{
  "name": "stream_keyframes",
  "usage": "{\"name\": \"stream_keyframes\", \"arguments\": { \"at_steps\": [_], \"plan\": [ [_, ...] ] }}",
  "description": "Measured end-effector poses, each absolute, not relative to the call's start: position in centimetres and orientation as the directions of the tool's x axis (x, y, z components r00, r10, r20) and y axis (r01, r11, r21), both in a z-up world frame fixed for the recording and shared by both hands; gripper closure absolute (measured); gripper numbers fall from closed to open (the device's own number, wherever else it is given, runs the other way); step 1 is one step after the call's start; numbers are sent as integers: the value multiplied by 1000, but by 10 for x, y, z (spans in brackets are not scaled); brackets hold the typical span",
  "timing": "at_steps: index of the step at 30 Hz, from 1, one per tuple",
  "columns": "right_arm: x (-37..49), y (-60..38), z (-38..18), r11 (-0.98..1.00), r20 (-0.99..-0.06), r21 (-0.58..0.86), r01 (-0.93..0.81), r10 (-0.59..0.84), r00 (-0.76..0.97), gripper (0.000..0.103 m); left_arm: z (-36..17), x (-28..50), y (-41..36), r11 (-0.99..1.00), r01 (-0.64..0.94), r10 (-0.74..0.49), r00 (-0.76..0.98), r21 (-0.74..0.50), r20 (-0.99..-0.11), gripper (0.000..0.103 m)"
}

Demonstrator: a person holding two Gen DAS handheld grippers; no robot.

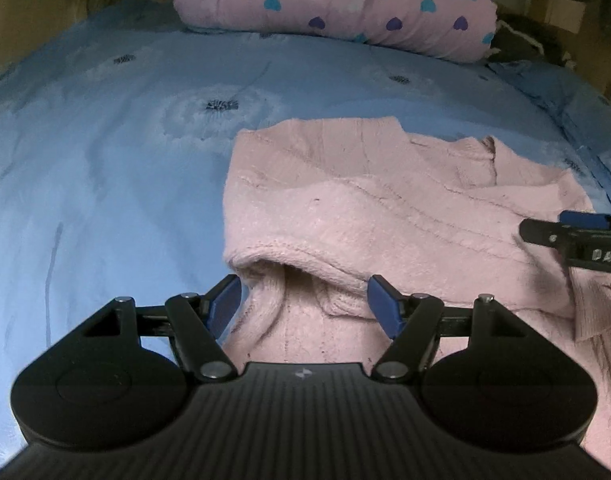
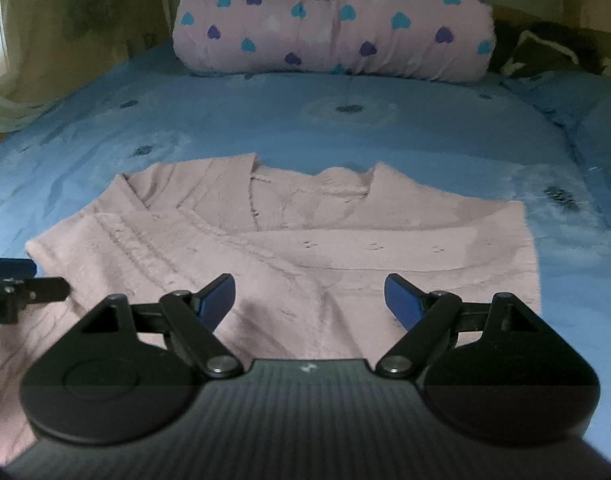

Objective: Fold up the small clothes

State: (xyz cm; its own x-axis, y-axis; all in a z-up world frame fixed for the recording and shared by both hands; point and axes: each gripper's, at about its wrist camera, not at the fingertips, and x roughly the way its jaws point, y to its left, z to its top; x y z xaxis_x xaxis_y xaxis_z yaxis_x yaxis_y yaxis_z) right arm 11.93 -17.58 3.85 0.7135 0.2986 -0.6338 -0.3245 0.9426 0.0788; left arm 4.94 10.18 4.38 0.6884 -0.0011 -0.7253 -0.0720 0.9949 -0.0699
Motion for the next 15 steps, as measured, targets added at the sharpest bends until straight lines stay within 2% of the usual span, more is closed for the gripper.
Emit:
{"name": "stream_keyframes", "arguments": {
  "at_steps": [5, 7, 8, 9, 10, 13, 15],
  "plan": [
    [127, -166, 27, 930, -659, 107, -351, 331, 676, 34, 39, 52, 95, 997, -71, 20, 684, -40, -730, 28],
    [129, -161, 24, 921, -672, 127, -369, 354, 651, 54, 36, 54, 93, 997, -66, 19, 677, -35, -736, 28],
    [130, -160, 23, 916, -674, 138, -376, 365, 642, 60, 35, 55, 92, 997, -67, 20, 675, -34, -738, 28],
    [130, -157, 23, 911, -673, 148, -384, 377, 636, 76, 34, 56, 92, 997, -69, 21, 674, -34, -738, 27],
    [130, -156, 25, 908, -671, 151, -390, 384, 634, 87, 33, 56, 92, 997, -70, 21, 674, -36, -738, 27],
    [126, -152, 39, 905, -644, 131, -405, 388, 659, 90, 32, 56, 96, 996, -72, 12, 675, -49, -738, 27],
    [117, -154, 57, 909, -590, 100, -404, 381, 712, 90, 30, 57, 96, 996, -81, 24, 669, -41, -743, 27]
  ]
}}
